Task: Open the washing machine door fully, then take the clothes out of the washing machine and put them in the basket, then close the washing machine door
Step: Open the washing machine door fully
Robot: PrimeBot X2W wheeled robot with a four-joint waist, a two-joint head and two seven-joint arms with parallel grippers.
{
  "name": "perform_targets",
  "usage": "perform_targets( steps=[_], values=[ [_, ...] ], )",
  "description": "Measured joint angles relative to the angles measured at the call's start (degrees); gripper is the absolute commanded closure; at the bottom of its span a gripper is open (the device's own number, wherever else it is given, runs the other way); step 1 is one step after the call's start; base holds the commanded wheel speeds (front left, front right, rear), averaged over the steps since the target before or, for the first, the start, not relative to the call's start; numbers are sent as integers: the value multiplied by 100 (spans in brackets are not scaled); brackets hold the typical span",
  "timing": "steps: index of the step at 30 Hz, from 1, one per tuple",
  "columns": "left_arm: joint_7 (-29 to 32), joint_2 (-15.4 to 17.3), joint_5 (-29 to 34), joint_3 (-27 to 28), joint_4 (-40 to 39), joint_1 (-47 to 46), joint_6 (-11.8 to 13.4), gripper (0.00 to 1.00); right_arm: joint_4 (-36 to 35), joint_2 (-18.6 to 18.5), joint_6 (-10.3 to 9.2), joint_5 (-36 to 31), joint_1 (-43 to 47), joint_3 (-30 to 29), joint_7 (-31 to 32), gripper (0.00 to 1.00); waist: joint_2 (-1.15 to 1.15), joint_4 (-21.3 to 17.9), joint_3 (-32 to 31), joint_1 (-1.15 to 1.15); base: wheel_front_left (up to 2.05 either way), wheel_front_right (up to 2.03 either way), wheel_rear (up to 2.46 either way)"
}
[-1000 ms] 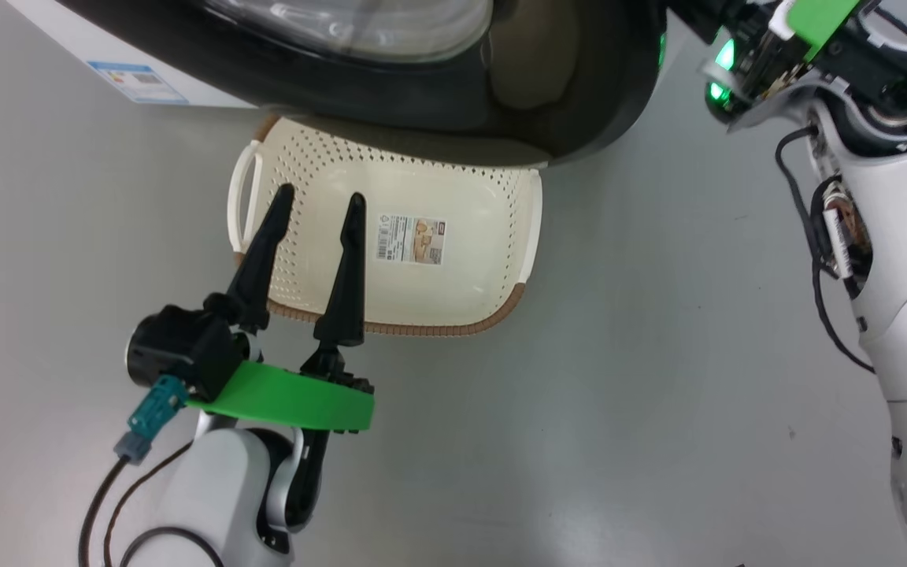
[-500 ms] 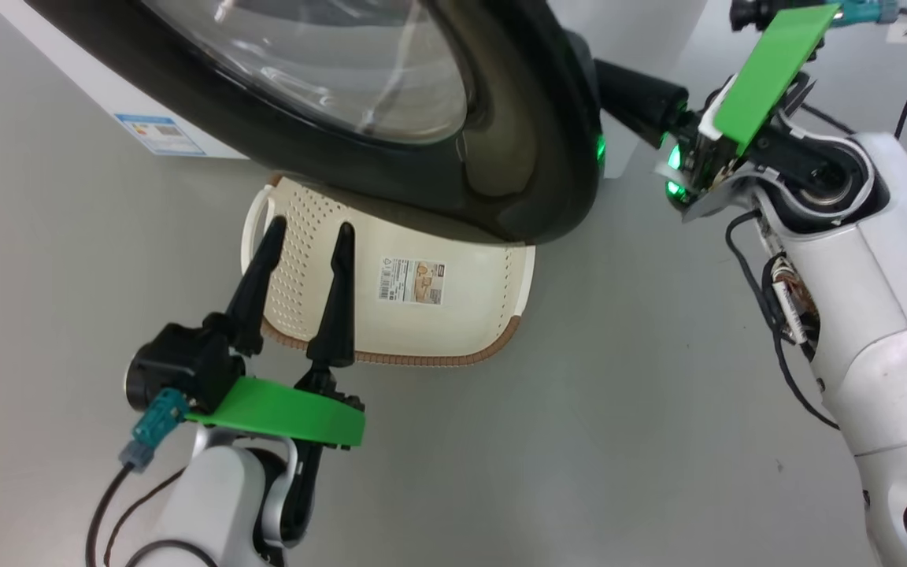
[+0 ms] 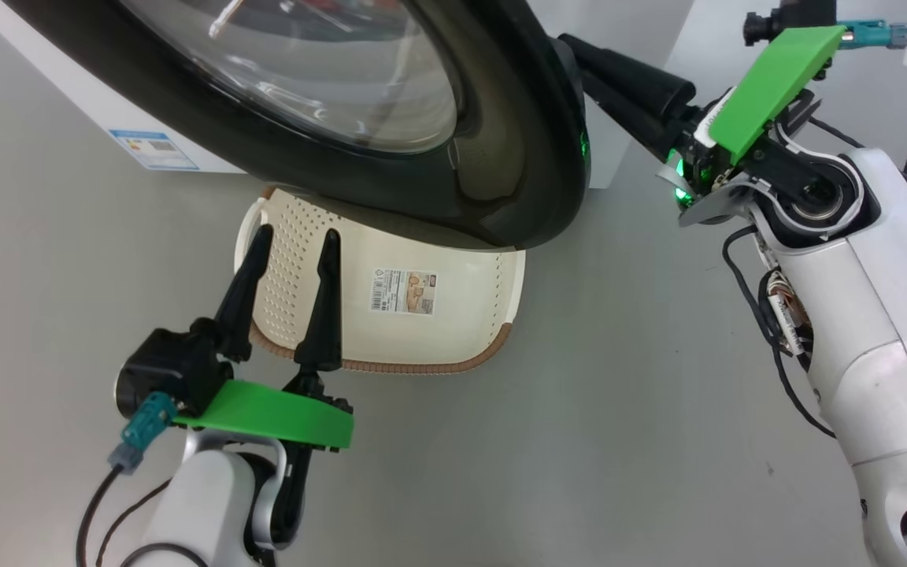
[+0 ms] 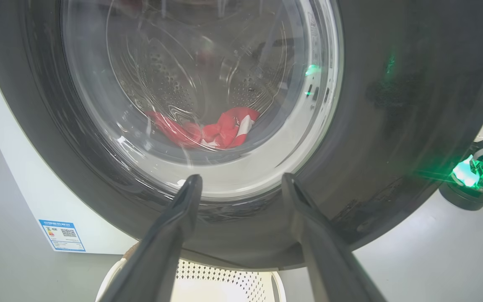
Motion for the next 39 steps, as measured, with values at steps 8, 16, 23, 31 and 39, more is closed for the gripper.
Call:
perform_targets(
  steps=[8,16,23,31,39],
  values=[
    [0,0,8,59,9,3,-58,0,-498,-396,0,-951,144,16,-1178,0,0,-153,-2,0,0,0,0],
    [0,0,118,159,0,1,-101,0,-587,-942,1,-2948,425,705,-3376,0,0,-287,43,0,0,0,0],
    [0,0,127,199,1,1,-108,0,-86,-1098,2,-4704,656,775,-4696,0,0,-328,-3,0,0,0,0],
    [0,0,224,208,-287,12,-102,0,-1316,-361,2,-6897,1825,-1032,-4780,0,0,-316,-33,0,0,0,0],
    [0,2,263,194,-450,37,-101,0,-2468,49,3,-8083,2877,-1540,-4779,0,0,-299,-31,0,0,0,0]
  ],
)
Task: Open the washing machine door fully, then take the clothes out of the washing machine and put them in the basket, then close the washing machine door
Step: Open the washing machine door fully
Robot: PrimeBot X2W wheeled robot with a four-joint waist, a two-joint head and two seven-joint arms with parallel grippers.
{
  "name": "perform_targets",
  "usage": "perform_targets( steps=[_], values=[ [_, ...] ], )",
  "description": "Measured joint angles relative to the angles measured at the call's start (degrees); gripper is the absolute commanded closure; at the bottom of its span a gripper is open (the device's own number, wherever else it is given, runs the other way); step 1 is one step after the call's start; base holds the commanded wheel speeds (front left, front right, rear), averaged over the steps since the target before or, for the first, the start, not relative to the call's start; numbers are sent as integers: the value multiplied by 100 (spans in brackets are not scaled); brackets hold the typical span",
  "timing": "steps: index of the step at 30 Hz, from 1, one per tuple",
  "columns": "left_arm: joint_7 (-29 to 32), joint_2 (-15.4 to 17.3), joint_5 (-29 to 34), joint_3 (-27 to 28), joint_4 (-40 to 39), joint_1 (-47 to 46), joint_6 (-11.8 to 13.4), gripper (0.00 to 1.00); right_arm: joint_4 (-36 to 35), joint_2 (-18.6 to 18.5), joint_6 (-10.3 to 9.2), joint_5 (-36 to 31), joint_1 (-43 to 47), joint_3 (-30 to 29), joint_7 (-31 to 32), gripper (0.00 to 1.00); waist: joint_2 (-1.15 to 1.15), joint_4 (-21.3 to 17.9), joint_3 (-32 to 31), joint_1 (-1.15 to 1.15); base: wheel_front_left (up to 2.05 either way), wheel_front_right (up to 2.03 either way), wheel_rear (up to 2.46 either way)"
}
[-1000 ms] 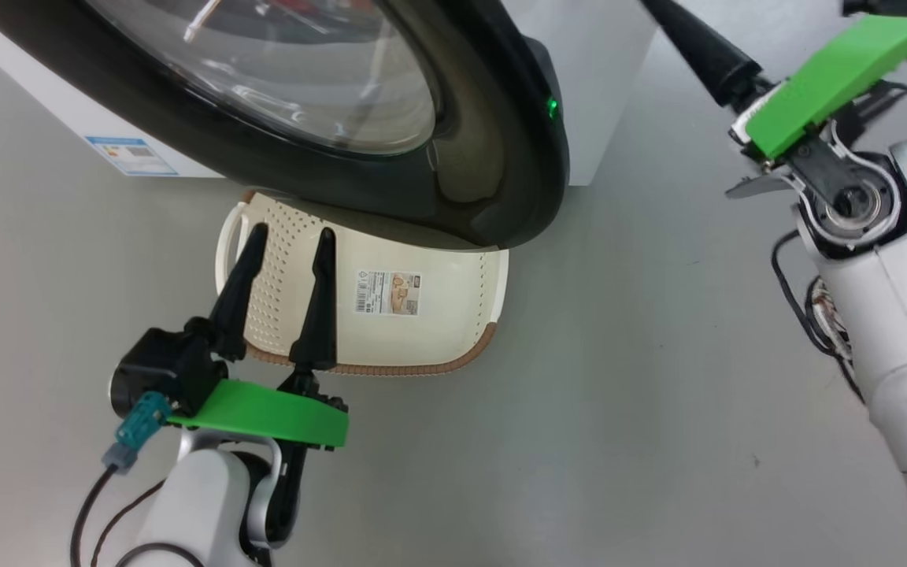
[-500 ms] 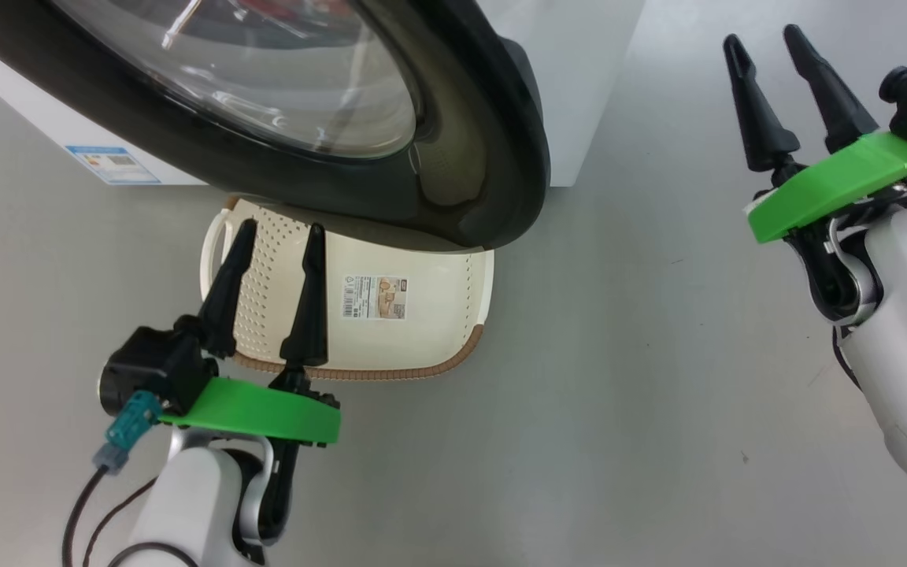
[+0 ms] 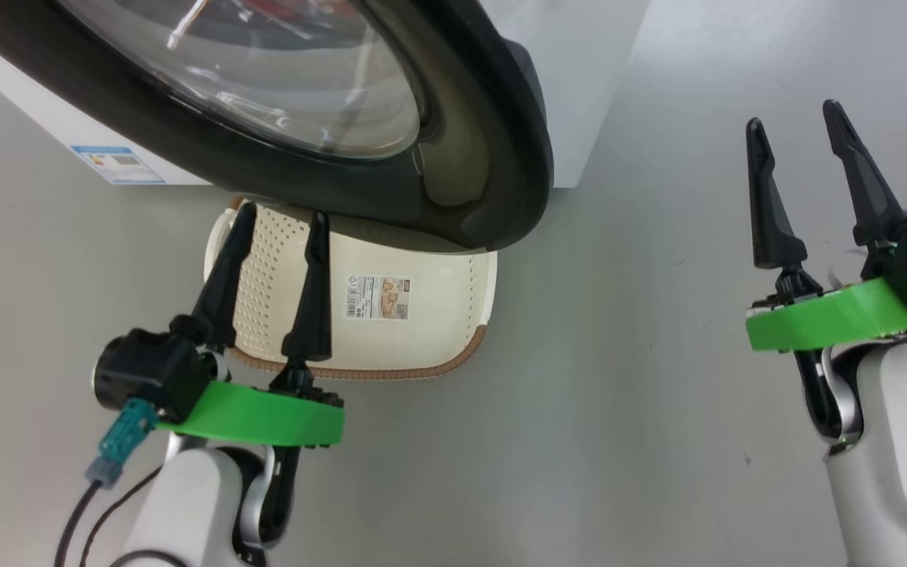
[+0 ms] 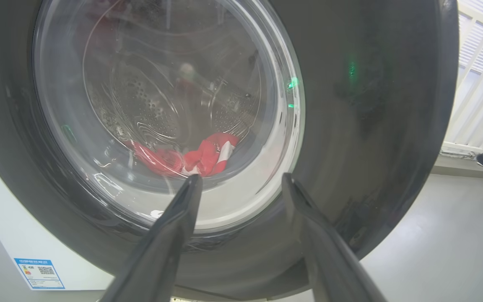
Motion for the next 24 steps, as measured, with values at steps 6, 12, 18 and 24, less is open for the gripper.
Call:
perform_targets(
  steps=[6,12,18,24],
  values=[
    [0,0,44,-13,-57,95,0,0,-725,148,0,-575,637,-49,-1,0,0,-2,1,0,0,0,0],
    [0,0,44,-15,-126,97,7,0,-935,152,0,-497,910,-51,-1,0,0,-20,42,0,0,0,0],
    [0,0,44,-15,-160,172,10,0,-1009,153,0,-328,1012,-52,-1,0,0,-41,74,0,0,0,0],
    [0,1,49,-29,-157,192,18,0,-1014,154,0,-288,1023,-62,-1,0,0,-23,76,0,0,0,0]
  ],
)
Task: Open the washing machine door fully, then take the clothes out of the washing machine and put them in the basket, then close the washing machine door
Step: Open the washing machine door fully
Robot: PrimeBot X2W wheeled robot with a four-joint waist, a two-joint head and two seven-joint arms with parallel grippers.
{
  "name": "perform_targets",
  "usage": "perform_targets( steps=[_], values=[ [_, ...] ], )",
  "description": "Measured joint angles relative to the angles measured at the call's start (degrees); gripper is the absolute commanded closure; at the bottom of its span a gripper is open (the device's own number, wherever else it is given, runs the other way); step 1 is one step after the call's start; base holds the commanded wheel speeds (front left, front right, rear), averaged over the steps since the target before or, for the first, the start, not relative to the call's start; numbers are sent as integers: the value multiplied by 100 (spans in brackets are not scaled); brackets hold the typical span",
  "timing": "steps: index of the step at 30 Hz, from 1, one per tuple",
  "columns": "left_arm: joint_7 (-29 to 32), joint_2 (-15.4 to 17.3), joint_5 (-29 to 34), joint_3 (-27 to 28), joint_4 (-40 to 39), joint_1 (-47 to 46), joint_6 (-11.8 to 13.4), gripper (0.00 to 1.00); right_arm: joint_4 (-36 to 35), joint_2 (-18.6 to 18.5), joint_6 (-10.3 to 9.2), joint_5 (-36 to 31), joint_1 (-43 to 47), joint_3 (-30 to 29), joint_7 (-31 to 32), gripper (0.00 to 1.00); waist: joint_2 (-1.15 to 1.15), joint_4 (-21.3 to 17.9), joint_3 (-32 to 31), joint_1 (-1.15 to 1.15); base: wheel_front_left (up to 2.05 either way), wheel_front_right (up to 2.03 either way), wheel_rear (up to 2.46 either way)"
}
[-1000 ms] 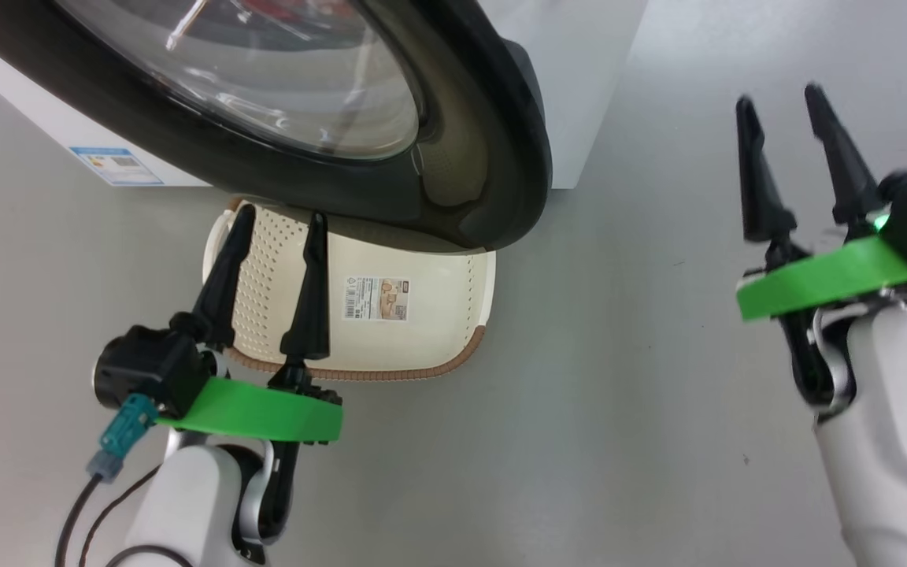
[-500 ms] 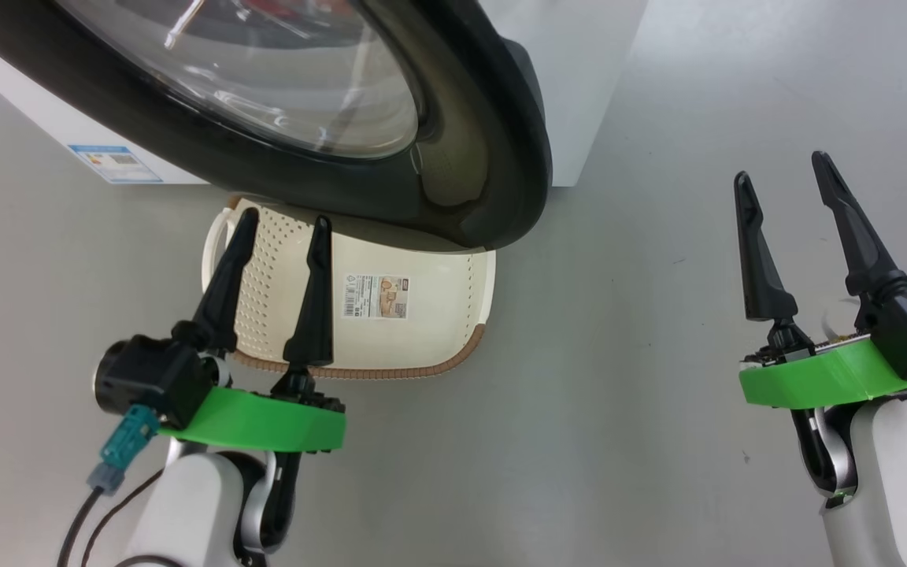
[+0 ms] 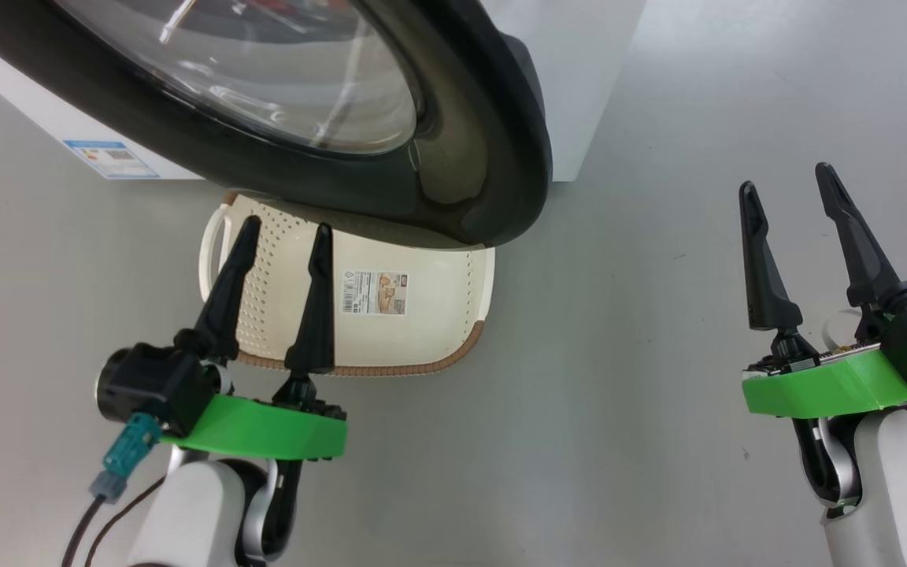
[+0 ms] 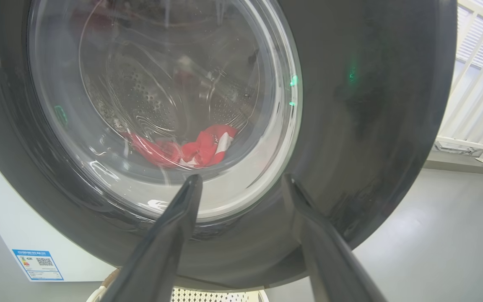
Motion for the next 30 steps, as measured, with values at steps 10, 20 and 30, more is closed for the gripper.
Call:
perform_targets(
  steps=[10,20,30],
  values=[
    [0,0,1,-24,-1,0,38,0,7,1,0,76,-2,26,0,100,0,49,8,0,0,0,0],
    [0,0,0,-67,-4,-1,38,0,769,-15,-1,3976,-533,653,2,100,0,150,30,0,0,0,0],
    [0,0,-11,-157,-10,-3,46,0,654,-62,-2,7903,-1474,924,1825,100,0,277,105,0,0,0,0]
  ],
)
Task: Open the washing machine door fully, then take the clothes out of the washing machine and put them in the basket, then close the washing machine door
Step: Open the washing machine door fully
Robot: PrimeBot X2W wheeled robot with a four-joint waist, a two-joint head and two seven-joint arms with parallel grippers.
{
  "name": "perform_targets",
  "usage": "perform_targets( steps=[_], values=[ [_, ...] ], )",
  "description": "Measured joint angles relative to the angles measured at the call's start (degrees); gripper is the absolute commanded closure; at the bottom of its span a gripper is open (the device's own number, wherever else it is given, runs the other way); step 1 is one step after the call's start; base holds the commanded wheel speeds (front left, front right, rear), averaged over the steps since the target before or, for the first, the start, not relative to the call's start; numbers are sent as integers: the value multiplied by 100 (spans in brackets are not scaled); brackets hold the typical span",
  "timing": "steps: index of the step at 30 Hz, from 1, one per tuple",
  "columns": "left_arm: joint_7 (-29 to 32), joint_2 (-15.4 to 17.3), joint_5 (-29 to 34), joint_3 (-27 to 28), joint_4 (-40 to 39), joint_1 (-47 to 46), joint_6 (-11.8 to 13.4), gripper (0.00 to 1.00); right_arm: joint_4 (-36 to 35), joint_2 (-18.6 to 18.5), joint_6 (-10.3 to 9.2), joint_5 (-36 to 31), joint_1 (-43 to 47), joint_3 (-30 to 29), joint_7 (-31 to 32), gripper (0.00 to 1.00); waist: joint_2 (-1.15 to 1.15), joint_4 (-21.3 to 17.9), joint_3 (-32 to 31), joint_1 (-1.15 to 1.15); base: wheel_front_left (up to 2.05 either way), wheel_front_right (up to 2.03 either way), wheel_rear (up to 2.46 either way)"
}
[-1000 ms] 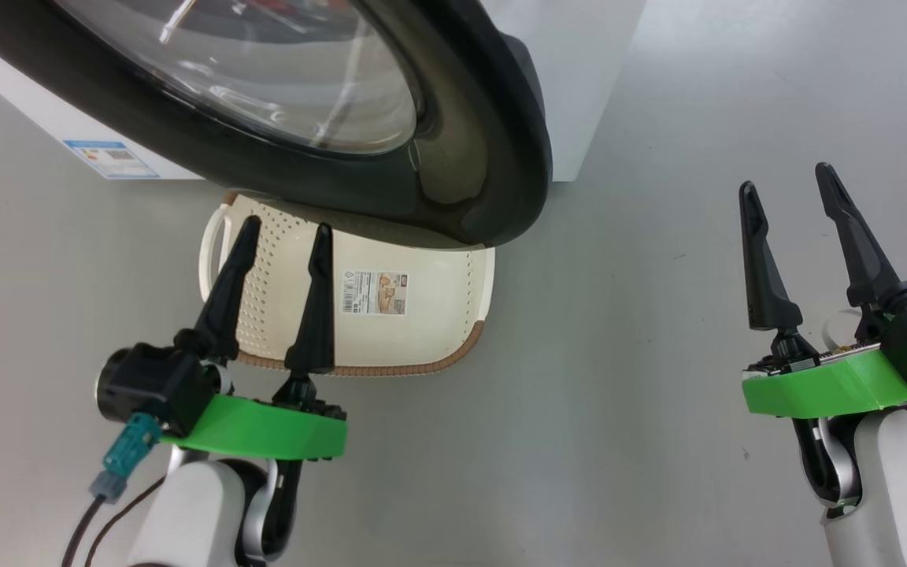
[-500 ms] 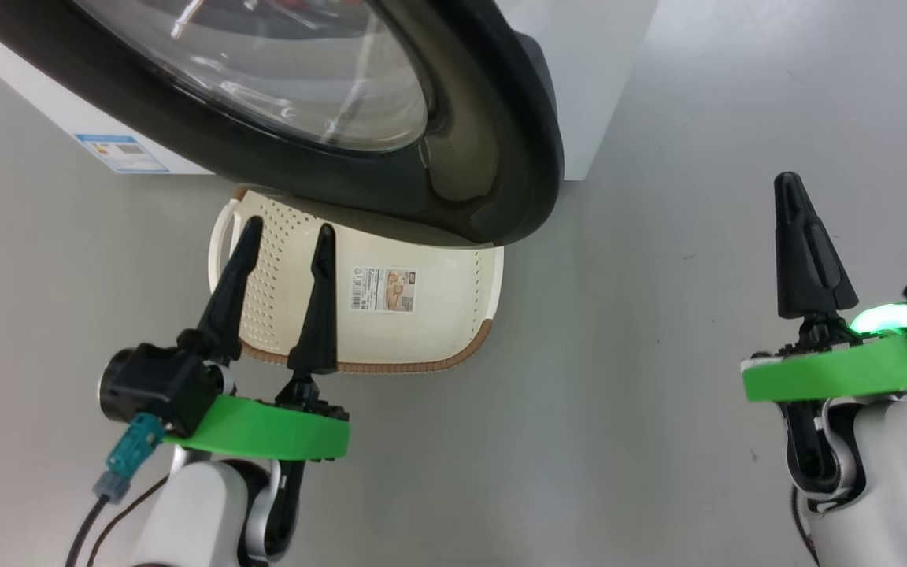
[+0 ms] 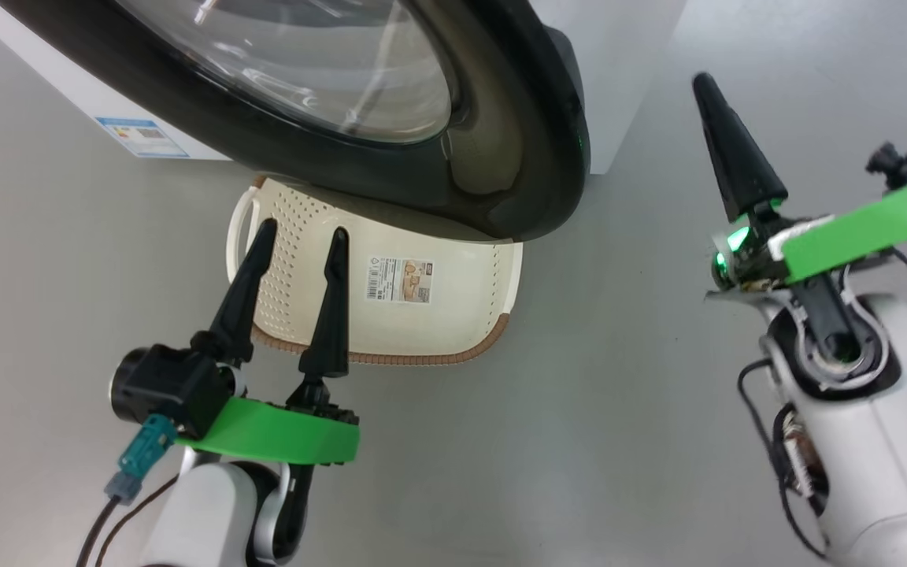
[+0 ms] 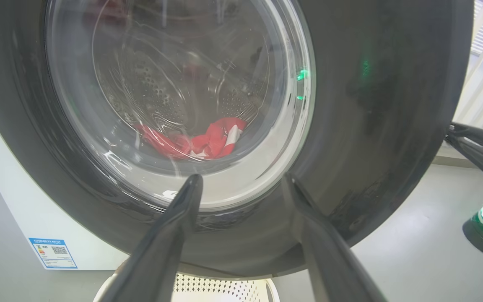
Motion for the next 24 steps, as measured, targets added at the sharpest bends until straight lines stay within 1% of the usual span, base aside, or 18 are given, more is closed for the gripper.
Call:
perform_targets(
  steps=[5,8,11,14,18,24],
  values=[
    [0,0,0,7,-7,-3,5,0,162,-314,-1,944,-608,-15,1195,100,0,28,90,0,0,0,0],
    [0,-1,0,13,-22,-10,13,0,500,-461,-1,1458,-988,35,1919,100,0,41,150,0,0,0,0],
    [-1,-1,-5,11,-27,-12,13,0,849,-666,-1,1780,-1373,152,2423,100,0,57,202,0,0,0,0],
    [-2,0,-8,3,-31,-14,15,0,1134,-780,-2,2020,-1763,299,2773,100,0,82,248,0,0,0,0],
    [-13,-3,-25,-7,-37,-23,46,0,1284,-900,-5,2147,-2126,619,3237,100,0,126,304,0,0,0,0],
    [-15,-2,-49,-5,-44,-33,55,0,1435,-1062,-7,2154,-2386,1107,3509,100,0,196,364,0,0,0,0]
  ],
)
